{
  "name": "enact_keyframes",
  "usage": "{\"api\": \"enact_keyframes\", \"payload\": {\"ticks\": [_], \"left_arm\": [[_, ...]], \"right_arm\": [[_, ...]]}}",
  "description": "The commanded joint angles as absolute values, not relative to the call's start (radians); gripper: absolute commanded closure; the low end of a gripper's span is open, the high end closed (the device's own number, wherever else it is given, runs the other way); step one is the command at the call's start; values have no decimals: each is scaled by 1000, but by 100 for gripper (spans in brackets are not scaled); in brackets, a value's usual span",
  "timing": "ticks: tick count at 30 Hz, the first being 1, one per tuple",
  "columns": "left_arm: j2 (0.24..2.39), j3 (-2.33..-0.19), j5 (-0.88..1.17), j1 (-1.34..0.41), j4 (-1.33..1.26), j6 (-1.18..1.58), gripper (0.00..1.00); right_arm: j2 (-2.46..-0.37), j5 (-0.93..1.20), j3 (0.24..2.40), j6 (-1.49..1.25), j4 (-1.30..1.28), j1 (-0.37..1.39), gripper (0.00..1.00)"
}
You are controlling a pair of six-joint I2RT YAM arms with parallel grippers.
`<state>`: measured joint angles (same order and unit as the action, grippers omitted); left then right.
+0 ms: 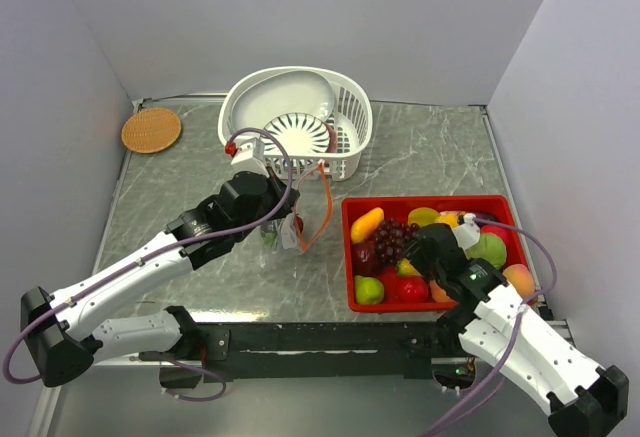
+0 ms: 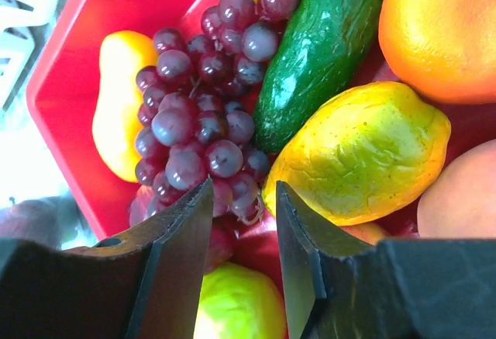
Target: Place the food in the zip-top bag and seal the zipper
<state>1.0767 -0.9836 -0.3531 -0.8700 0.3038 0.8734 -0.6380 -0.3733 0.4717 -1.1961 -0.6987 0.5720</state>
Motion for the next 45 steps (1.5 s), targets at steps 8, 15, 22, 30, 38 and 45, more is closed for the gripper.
{"api": "enact_keyframes", "payload": {"ticks": [8,15,22,30,38,45], "left_arm": [[1058,-985,-356,-873,276,859,99],[1062,-986,-357,-873,278,857,99],[1062,-986,-357,-871,275,859,99],[1068,-985,-354,-873,268,859,99],[1068,-992,-362,-873,276,853,99],[1084,-1011,-357,-873,273,848,99]], "right_arm": [[-652,-347,505,-1123,-712,589,65],[-696,-334,500,-1104,-687,595,65],[-726,-350,499,-1104,-677,598,69],[-744,-373,511,-1101,-653,600,87],[-695,-437,621,-1065,-727,600,100],[-646,-457,753,-999,-767,600,100]]}}
